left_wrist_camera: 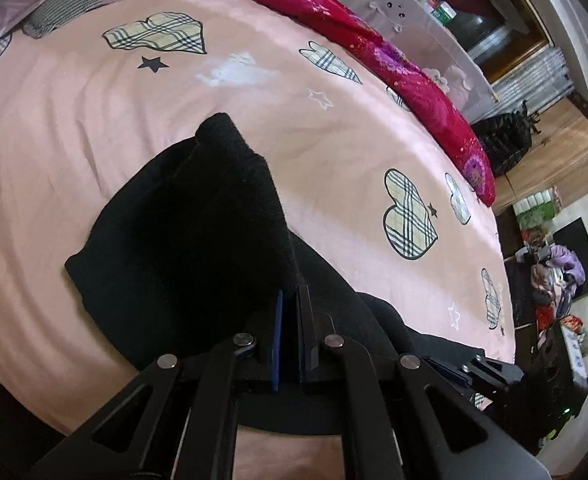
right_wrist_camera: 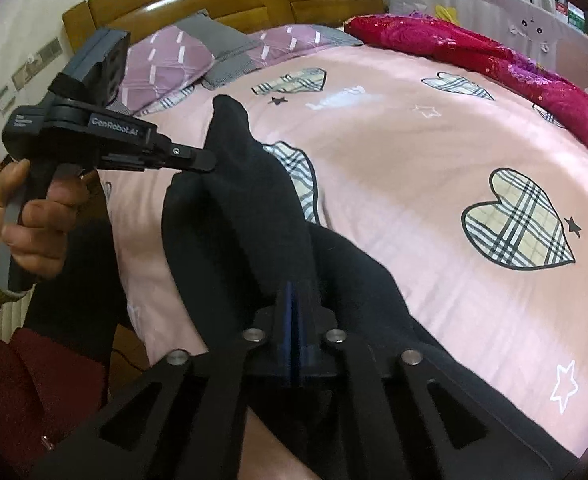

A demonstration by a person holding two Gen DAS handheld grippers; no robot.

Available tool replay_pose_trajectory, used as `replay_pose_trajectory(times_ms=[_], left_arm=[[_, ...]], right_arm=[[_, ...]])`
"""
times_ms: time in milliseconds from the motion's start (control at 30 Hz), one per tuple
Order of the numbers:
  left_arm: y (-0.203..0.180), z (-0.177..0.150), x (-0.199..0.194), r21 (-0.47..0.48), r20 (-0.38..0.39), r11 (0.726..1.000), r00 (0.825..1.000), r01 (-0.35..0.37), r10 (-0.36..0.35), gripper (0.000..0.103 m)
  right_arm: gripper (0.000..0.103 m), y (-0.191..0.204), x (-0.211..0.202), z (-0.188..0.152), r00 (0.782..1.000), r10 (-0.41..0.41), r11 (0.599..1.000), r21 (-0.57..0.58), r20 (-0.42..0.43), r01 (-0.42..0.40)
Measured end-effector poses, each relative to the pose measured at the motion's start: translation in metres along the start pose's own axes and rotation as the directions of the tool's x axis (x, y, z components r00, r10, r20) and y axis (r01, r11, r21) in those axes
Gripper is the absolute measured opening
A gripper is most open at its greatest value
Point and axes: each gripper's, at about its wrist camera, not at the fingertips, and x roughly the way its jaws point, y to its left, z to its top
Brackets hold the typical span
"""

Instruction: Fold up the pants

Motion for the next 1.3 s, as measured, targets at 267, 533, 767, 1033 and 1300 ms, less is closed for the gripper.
replay_pose_trajectory(times_ms=[267, 533, 767, 1033, 1300], left_arm=[[0.008, -0.009, 0.003, -0.016, -0.003, 1.0, 1.0, 0.011, -0.011, 0.003], [0.022, -0.028, -0.012, -0.014, 0.021, 1.0, 1.0, 0.022, -0.022, 0.003], [0.065, -0.051, 0.0, -0.083, -0.027, 0.997, 1.0, 0.006, -0.008, 0.004], [0.088, -0.053, -0.011, -0.113, -0.012, 0.991, 0.997, -0.078, 0.077, 0.014], [0.104, -0.037, -0.017, -0.23, -0.031, 0.966, 0.993, -0.122, 0.118, 0.069]], right_arm=[[0.052, 0.001, 0.037, -0.002, 0.992, -0.108, 0.994, -0.016, -0.071, 0.107], [0.01, 0.024, 0.017, 0.003, 0.996, -0.051, 0.996, -0.07, -0.079, 0.046], [0.011, 0.046, 0.042, -0.01, 0.983, -0.049, 0.993, -0.111, -0.175, 0.029], [0.056, 0.042, 0.039, -0.009, 0.982, -0.023, 0.999, -0.046, -0.187, 0.014], [0.056, 0.007, 0.018, 0.017, 0.994, 0.096, 0.981, 0.175, -0.045, -0.087]])
